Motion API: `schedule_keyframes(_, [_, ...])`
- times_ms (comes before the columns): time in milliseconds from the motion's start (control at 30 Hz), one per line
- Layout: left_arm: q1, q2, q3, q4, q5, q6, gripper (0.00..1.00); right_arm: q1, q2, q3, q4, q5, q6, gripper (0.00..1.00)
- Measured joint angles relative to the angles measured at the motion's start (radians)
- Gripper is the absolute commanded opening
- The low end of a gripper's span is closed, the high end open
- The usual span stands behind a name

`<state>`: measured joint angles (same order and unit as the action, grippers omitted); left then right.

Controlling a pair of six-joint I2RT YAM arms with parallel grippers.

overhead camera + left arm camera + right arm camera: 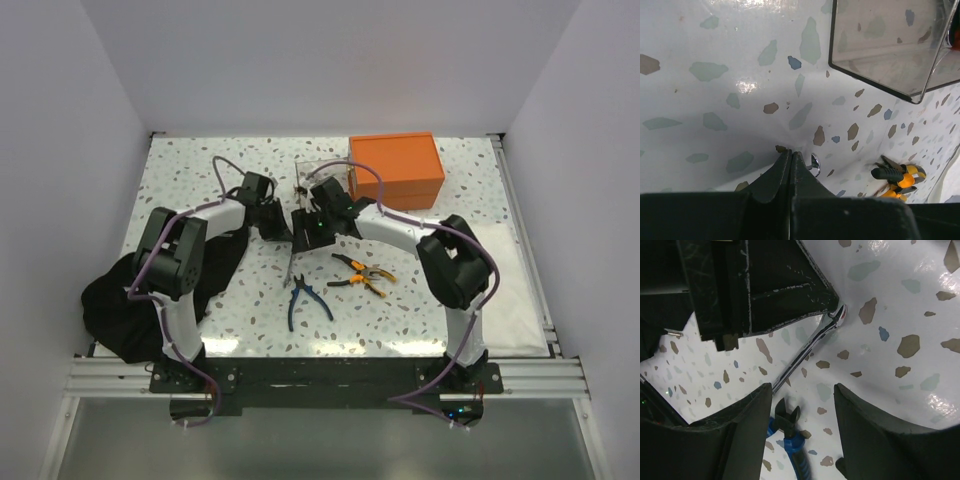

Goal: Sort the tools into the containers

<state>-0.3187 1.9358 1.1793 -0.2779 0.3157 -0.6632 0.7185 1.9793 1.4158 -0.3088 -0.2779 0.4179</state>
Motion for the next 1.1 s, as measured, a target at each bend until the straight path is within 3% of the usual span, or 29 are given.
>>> schedule_keyframes(267, [0.015, 0.0, -0.013, 0.008, 0.021, -0.058, 0.0, 0.034, 0.072, 0.064, -0.056, 0.039, 0.054, 0.52])
schedule_keyframes(433, [0.023, -0.001, -0.026, 0.021, 0.034, -0.084, 0.0, 0.064, 0.112, 0.096, -0.08, 0.08, 0.082, 0.42])
schedule_keyframes(533, [0.029, -0.009, -0.041, 0.031, 0.042, -0.094, 0.0, 0.082, 0.155, 0.134, -0.098, 0.111, 0.1, 0.26])
schedule_keyframes(567, [0.033, -0.011, -0.046, 0.035, 0.043, -0.1, 0.0, 0.085, 0.16, 0.143, -0.101, 0.119, 0.102, 0.07])
schedule_keyframes(600, [0.04, -0.013, -0.051, 0.037, 0.048, -0.105, 0.0, 0.089, 0.164, 0.15, -0.101, 0.131, 0.107, 0.0])
schedule_keyframes(733, [0.063, -0.032, -0.067, 0.025, 0.047, -0.105, 0.4, 0.092, 0.172, 0.16, -0.111, 0.147, 0.133, 0.0])
schedule_keyframes(767, [0.072, -0.039, -0.068, 0.019, 0.048, -0.101, 0.45, 0.09, 0.172, 0.16, -0.111, 0.153, 0.129, 0.0])
schedule_keyframes(867, [0.114, -0.09, -0.072, -0.029, 0.029, -0.085, 0.53, 0.081, 0.162, 0.16, -0.117, 0.162, 0.097, 0.0])
schedule_keyframes(1100, [0.214, -0.366, -0.167, -0.016, -0.005, -0.045, 0.55, 0.05, 0.049, 0.157, -0.116, 0.152, -0.008, 0.0])
